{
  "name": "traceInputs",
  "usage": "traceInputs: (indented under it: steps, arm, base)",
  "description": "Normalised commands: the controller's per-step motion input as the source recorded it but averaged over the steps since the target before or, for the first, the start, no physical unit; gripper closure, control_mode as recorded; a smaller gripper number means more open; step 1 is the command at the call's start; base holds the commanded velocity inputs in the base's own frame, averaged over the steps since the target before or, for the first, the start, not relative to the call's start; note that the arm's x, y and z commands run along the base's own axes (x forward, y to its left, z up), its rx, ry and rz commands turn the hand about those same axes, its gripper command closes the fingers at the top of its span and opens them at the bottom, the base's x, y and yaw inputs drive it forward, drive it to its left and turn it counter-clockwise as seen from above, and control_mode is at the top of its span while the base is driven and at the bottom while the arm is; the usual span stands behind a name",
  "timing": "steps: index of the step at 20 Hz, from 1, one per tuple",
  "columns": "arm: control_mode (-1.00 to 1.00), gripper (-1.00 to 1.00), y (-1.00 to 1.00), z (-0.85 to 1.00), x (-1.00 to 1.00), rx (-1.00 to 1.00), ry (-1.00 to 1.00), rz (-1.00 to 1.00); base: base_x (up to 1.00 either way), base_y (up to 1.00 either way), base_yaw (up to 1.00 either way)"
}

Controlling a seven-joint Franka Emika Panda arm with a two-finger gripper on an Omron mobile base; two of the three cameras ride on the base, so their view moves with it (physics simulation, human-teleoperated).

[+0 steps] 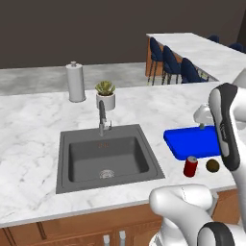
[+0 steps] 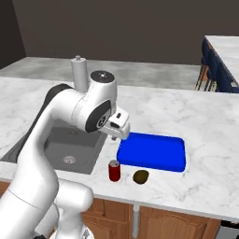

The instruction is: Pick up all produce items and place them in the sink. Turn on the sink faucet to wash them. Then turn the sink off and put them in the tray.

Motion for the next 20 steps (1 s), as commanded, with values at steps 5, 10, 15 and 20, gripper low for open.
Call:
traceInputs:
  steps: [5,10,15,20]
  arm:
    - [-1.00,-1.00,-0.55,-0.28,-0.40,0.02,0.03,-0.16]
    - [-1.00,-1.00,-0.46,-0.38,-0.07,0.00,0.08,-0.08]
    - [-1.00,-1.00,-0.35,-0.31,0.01,0.00,0.08,-0.02]
    - [-1.00,-1.00,-0.22,-0.20,0.16,0.00,0.11,0.00]
  base:
    - [0.00,0.00,0.00]
    - [0.00,0.00,0.00]
    - [0.00,0.00,0.00]
    - [0.00,0.00,0.00]
